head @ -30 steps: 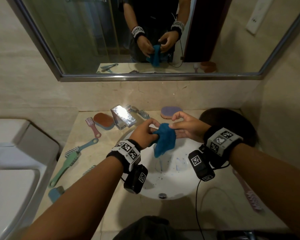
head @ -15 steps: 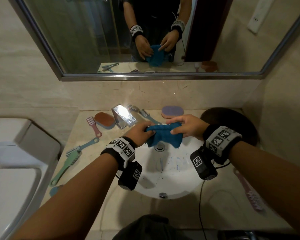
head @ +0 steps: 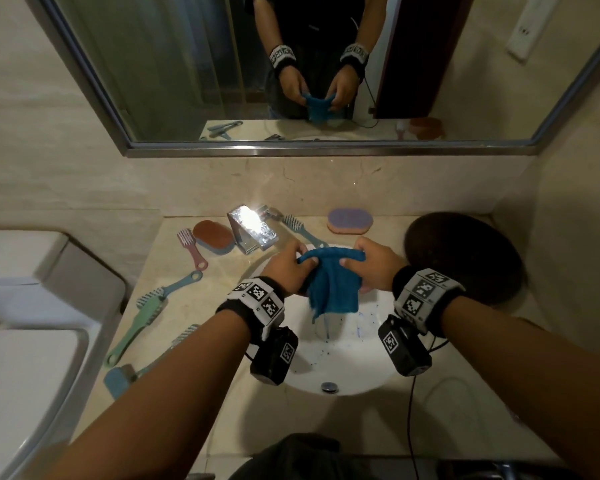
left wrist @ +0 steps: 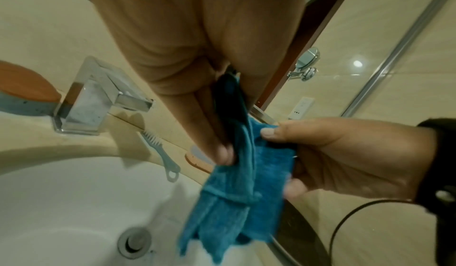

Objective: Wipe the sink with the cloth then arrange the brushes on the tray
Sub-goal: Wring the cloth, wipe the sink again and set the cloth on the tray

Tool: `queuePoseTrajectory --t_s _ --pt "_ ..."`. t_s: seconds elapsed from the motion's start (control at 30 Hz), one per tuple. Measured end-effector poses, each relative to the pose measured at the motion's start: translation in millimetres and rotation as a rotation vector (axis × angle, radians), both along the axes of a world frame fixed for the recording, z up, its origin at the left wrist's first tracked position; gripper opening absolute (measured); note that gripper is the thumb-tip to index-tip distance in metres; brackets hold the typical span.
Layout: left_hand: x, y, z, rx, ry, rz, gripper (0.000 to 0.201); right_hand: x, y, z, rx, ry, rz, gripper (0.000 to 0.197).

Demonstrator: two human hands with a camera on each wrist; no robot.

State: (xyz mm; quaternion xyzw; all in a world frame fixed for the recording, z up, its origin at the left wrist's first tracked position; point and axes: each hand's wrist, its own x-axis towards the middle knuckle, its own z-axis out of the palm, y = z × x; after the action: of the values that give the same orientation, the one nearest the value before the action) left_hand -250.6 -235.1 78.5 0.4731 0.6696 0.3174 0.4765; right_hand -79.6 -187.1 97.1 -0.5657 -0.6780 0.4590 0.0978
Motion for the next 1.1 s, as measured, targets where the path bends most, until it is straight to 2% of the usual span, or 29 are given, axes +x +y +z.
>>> queuePoseTrajectory --t_s 0.07,0.13,0.23,0.27,0.33,0.4,0.47,0.53,0.63,0.7,0.77,0.83,0.93,0.97,1.03,1.1 --pt "8.2 0.1 -0.7 -0.045 -0.117 -0.028 0.012 -5.9 -4.3 -4.7 -0.14 0.126 -0.014 0.014" --pt "14.8 -2.0 -2.3 -0.089 -0.2 -0.077 0.02 -8.0 -7.2 -11.3 -0.247 0.201 0.013 0.03" --pt "20.3 -4.6 -9.8 -0.115 -0.221 -0.099 0.039 -5.3 -10.4 -22.1 -0.238 0.191 0.053 0.052" --pt "21.5 -5.9 -12.1 -0.112 -0.222 -0.096 0.041 -3.3 -10.6 -26.1 -0.204 0.167 0.049 0.05" --pt "22.8 -8.8 -18.6 -0.092 -0.223 -0.098 0.038 -0.1 -9.6 -33.8 -0.108 0.115 0.025 0.034" --pt "23.0 -13.6 -24.5 -0.048 -0.141 -0.1 0.034 3.3 -6.5 -40.1 -0.031 0.076 -0.002 0.016" --pt "20.4 -18.2 -35.7 0.033 0.012 -0.075 0.034 7.2 -4.6 -42.6 -0.092 0.152 -0.048 0.014" --pt "18.0 -24.8 -45.7 0.078 0.114 -0.111 0.045 11.7 -4.3 -43.9 -0.229 0.265 -0.075 0.018" --pt "23.8 -35.1 -49.4 0.063 0.003 -0.172 0.061 17.1 -5.0 -45.4 -0.366 0.395 -0.062 0.024" --pt "28.6 -39.5 -47.7 0.058 -0.099 -0.101 0.07 17.2 -5.5 -48.6 -0.396 0.417 -0.057 0.028" --pt "29.1 -42.2 -50.1 0.061 -0.084 -0.04 0.074 15.3 -6.7 -51.3 -0.384 0.385 -0.088 0.033" --pt "26.0 -43.5 -55.2 0.05 -0.012 -0.042 0.067 12.1 -9.8 -53.0 -0.379 0.382 -0.116 0.033" --pt "15.5 -42.8 -63.6 -0.029 0.053 -0.05 0.06 4.3 -14.5 -58.7 -0.378 0.39 -0.015 0.037" --pt "11.6 -42.1 -65.5 -0.046 0.062 -0.037 0.059 0.4 -14.5 -62.9 -0.335 0.331 0.054 0.044" --pt "3.3 -39.9 -69.4 -0.038 0.094 -0.014 0.05 -10.1 -13.8 -72.4 -0.172 0.107 0.214 0.057" --pt "-4.9 -37.5 -73.0 0.0 0.207 -0.04 0.035 -23.4 -13.1 -84.6 -0.036 -0.064 0.307 0.055"
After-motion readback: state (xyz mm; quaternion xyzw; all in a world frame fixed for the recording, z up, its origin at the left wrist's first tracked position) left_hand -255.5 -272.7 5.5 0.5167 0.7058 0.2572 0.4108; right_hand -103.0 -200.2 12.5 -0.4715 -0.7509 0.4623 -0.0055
